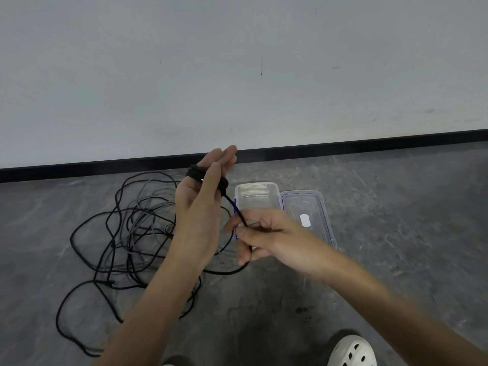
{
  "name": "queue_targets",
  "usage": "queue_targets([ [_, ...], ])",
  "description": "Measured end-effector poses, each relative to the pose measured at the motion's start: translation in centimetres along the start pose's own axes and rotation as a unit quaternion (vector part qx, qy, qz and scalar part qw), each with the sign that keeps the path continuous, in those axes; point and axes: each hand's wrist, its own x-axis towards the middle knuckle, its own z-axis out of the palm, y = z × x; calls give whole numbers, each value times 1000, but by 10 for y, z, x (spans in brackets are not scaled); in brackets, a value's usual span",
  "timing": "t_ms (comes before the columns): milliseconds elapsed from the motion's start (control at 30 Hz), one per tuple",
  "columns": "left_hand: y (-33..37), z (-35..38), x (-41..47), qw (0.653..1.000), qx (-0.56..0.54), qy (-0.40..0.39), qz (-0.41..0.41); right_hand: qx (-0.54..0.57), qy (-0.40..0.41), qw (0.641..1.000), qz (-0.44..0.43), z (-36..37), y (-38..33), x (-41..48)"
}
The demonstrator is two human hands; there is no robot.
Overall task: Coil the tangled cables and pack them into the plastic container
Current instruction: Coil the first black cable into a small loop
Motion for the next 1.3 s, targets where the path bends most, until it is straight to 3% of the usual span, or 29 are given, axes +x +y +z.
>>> queue_targets([
  [100, -2, -1, -1, 999, 38, -9, 20, 23, -28, 999, 1, -2, 1, -2],
  [233, -5, -2, -1, 989, 136, -6, 58, -12, -16, 1000, -17, -6, 0, -3],
  [400, -5, 4, -3, 981, 173, -22, 87, 28, -1, 999, -31, -10, -3, -6],
  [600, 0, 7, -4, 979, 181, -40, 84, -13, -5, 996, -85, -13, -2, -13],
  [767, -3, 3, -3, 968, 234, -53, 71, 26, -12, 998, -64, -12, 0, -12],
  [833, -6, 0, -3, 957, 279, -53, 66, -5, 9, 998, -62, -11, 1, -11],
  [1067, -6, -7, -1, 882, 442, -159, -34, -182, 104, 971, -112, -12, -3, -14],
  [1300, 4, 5, -14, 858, 416, -275, -126, -166, 126, 966, -155, -24, -1, -15],
])
